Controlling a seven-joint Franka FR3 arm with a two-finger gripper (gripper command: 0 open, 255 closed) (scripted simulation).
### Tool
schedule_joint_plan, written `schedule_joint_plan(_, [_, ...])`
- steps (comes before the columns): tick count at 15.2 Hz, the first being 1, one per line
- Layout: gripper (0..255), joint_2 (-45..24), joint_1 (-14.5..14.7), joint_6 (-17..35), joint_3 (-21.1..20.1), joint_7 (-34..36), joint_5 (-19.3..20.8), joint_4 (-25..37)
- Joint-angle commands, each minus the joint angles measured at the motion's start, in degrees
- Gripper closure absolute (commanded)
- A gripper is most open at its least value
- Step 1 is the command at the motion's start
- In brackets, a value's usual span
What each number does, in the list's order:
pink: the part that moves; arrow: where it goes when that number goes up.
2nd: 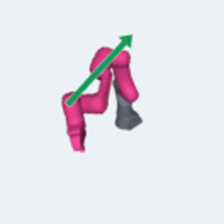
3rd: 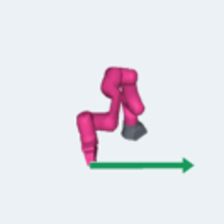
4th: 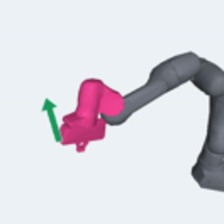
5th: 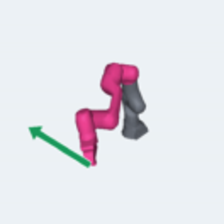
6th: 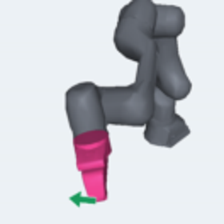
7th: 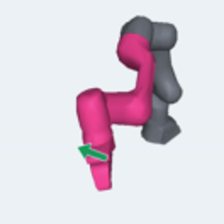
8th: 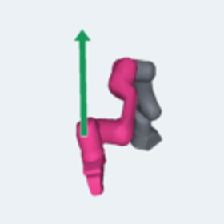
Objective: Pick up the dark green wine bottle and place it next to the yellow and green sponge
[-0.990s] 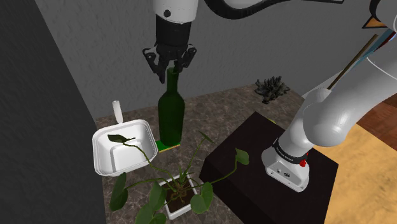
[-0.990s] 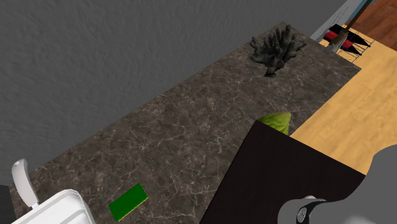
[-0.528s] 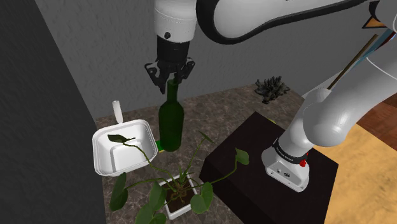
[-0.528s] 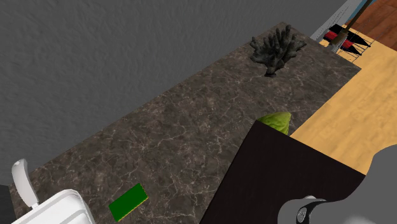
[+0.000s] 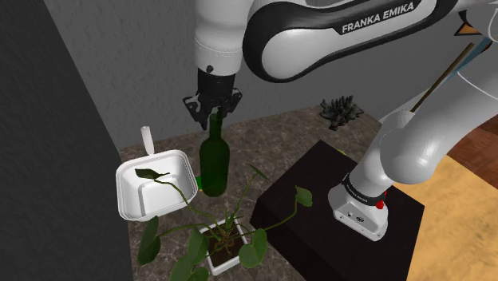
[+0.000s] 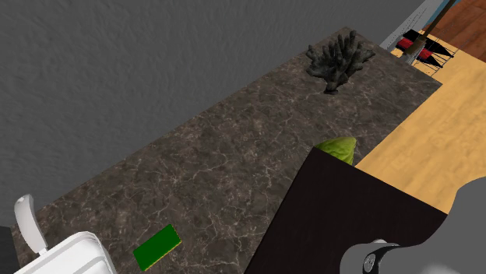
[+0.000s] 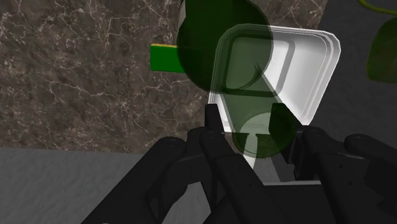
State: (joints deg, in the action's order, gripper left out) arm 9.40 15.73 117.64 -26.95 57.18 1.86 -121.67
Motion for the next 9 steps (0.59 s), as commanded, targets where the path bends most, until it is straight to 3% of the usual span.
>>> schedule_joint_plan(1, [255,-0.4,0.0,1.6,-0.2,0.4,0.2,-1.2])
schedule_joint_plan(9, [255,-2.7,0.0,7.7,-0.7,1.9,1.6,-5.3])
